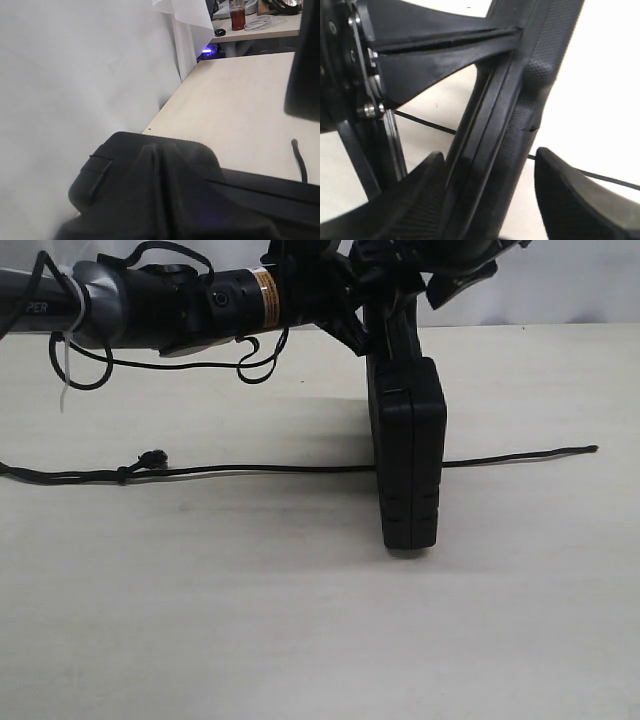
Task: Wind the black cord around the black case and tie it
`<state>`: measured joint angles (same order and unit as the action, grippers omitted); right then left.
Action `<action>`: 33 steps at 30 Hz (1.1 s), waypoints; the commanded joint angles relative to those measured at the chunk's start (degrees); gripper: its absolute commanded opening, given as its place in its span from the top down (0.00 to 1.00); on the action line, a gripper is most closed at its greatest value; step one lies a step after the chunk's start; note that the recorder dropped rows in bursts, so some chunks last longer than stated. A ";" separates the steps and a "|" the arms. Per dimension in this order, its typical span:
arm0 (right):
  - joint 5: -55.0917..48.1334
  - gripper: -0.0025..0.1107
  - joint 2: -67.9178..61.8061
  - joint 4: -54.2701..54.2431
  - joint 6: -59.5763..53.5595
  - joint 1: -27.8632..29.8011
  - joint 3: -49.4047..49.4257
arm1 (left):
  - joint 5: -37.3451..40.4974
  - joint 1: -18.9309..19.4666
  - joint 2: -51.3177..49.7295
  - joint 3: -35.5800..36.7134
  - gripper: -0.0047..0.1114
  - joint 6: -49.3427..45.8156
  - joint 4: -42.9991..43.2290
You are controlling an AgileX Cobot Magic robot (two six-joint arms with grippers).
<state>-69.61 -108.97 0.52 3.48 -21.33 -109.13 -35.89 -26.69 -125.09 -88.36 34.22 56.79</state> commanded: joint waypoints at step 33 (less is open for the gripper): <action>-0.35 0.94 -5.63 -7.63 1.42 4.63 -0.17 | 15.54 3.00 10.77 6.52 0.96 20.13 25.02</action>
<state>-69.76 -114.20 -3.38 6.06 -18.93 -109.37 -19.25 -24.33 -116.86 -83.36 52.70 80.68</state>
